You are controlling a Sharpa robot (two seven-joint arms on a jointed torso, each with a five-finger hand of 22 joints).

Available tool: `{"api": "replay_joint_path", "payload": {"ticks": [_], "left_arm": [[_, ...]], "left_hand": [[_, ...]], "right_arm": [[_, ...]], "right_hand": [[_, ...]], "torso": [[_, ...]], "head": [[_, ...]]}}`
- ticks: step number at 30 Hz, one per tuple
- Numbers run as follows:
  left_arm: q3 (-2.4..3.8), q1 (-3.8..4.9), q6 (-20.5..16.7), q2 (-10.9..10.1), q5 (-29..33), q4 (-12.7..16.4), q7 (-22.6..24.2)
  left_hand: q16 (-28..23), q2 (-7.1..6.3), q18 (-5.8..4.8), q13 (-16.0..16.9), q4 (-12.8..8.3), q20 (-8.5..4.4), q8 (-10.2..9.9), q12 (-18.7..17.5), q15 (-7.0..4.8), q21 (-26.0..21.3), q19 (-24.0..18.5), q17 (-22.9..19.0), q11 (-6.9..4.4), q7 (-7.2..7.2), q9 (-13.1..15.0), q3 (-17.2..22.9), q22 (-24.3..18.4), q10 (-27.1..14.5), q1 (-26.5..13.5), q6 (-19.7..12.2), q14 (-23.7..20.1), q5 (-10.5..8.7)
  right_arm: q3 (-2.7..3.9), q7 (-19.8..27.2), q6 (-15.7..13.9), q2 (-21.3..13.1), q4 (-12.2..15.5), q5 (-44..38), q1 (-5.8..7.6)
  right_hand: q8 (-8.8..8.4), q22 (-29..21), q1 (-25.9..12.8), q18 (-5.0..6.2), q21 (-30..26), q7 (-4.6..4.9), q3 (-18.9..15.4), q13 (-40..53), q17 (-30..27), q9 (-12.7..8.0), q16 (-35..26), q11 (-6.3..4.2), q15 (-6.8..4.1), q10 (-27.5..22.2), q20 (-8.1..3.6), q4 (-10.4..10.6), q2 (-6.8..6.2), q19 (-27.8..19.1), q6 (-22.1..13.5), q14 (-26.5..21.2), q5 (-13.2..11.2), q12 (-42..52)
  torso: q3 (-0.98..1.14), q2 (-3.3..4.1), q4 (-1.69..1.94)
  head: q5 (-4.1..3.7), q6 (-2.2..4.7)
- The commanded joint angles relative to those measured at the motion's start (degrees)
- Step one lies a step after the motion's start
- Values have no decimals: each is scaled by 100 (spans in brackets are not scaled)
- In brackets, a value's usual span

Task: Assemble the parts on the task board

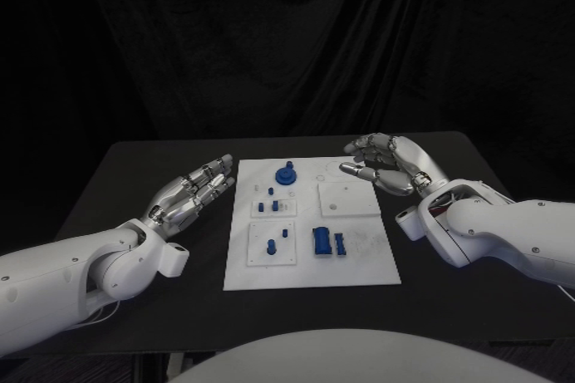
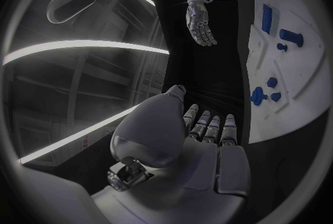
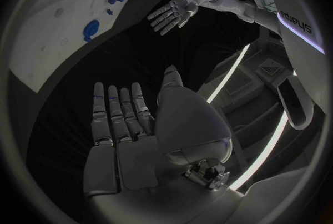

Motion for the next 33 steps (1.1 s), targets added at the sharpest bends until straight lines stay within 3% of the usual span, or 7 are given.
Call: {"api": "replay_joint_path", "payload": {"ticks": [1, 4, 9, 10, 14, 16, 33], "left_arm": [[6, 17, -166, 50, 32, -19, 1456], [1, 3, -51, 59, 0, -31, 0], [50, 2, -229, 101, 38, -21, -37], [69, 2, -297, 117, 53, -18, -51], [191, -1, -746, 223, 149, 6, -143], [267, -2, -1024, 289, 209, 21, -200], [1074, -19, -3982, 988, 843, 177, -807]], "left_hand": [[-20, 99, 61, -20, 16, -46, -29, -136, -9, -32, -6, -5, -182, -79, -13, -229, -14, -53, -210, -135, -1, -66], [-20, -293, -199, -141, -491, -205, -177, -351, -325, -56, -36, -5, -290, 55, -166, 74, -72, -147, -2597, -476, -1, -798], [-20, -426, -199, -141, -661, -684, -177, -444, -325, -56, -36, -5, -290, 55, -166, 74, -72, -147, -3507, -619, -1, -1094], [-20, -460, -199, -141, -706, -684, -177, -462, -325, -56, -36, -5, -290, 55, -166, 74, -72, -147, -3697, -652, -1, -1153], [-20, -586, -663, -141, -857, -684, -177, -873, -325, -56, -36, -5, -290, 55, -166, 74, -72, -147, -4385, -749, -1, -1369], [-20, -640, -663, -141, -920, -684, -177, -873, -325, -56, -36, -5, -290, 55, -166, 74, -72, -147, -4681, -796, -1, -1462], [-20, -1280, -663, -141, -1675, -684, -177, -873, -325, -56, -36, -5, -290, 55, -166, 74, -72, -147, -6419, -1317, -1, -2007]], "right_arm": [[0, 1118, 59, 9, -79, 1026, -73], [0, 502, 24, 11, -95, 479, -79], [68, 529, 17, 84, -149, 658, -114], [94, 539, 14, 111, -170, 726, -127], [265, 606, -4, 294, -306, 1175, -215], [370, 647, -14, 407, -390, 1453, -270], [1351, 1031, -115, 1455, -1172, 4033, -776]], "right_hand": [[-57, -1303, -293, -183, -82, -250, 393, -435, -553, -280, -723, -70, -55, -471, 83, 22, -251, -1154, -375, -849, -7, -149], [-659, -2204, -2482, -375, -292, -740, 869, -1524, -884, -1035, -1208, -272, -289, -784, -347, -492, -380, -1697, -1141, -1295, -473, -1034], [-843, -2578, -3305, -374, -292, -740, 1083, -1987, -1351, -1354, -1386, -363, -767, -897, -497, -668, -380, -2241, -1426, -1458, -637, -1330], [-893, -2605, -3476, -395, -292, -740, 1103, -2048, -1351, -1402, -1409, -768, -767, -916, -535, -713, -380, -2241, -1479, -1480, -676, -1396], [-1080, -2702, -4099, -436, -292, -740, 1186, -2274, -1351, -1576, -1499, -768, -767, -1330, -659, -861, -380, -2241, -1679, -1909, -818, -1641], [-1161, -2742, -4365, -841, -292, -740, 1626, -2370, -1351, -1651, -1539, -768, -767, -1330, -725, -921, -380, -2241, -1763, -1909, -877, -1745], [-1628, -3220, -5929, -841, -292, -740, 1626, -2932, -1351, -2088, -1989, -768, -767, -1330, -1434, -1676, -380, -2241, -2254, -1909, -1576, -2359]], "torso": [[10, -145, -82], [7, -86, -52], [9, -84, -64], [9, -84, -69], [14, -81, -101], [16, -79, -121], [36, -65, -271]], "head": [[99, -1], [84, 0], [93, 89], [97, 123], [121, 348], [135, 487], [247, 1548]]}}
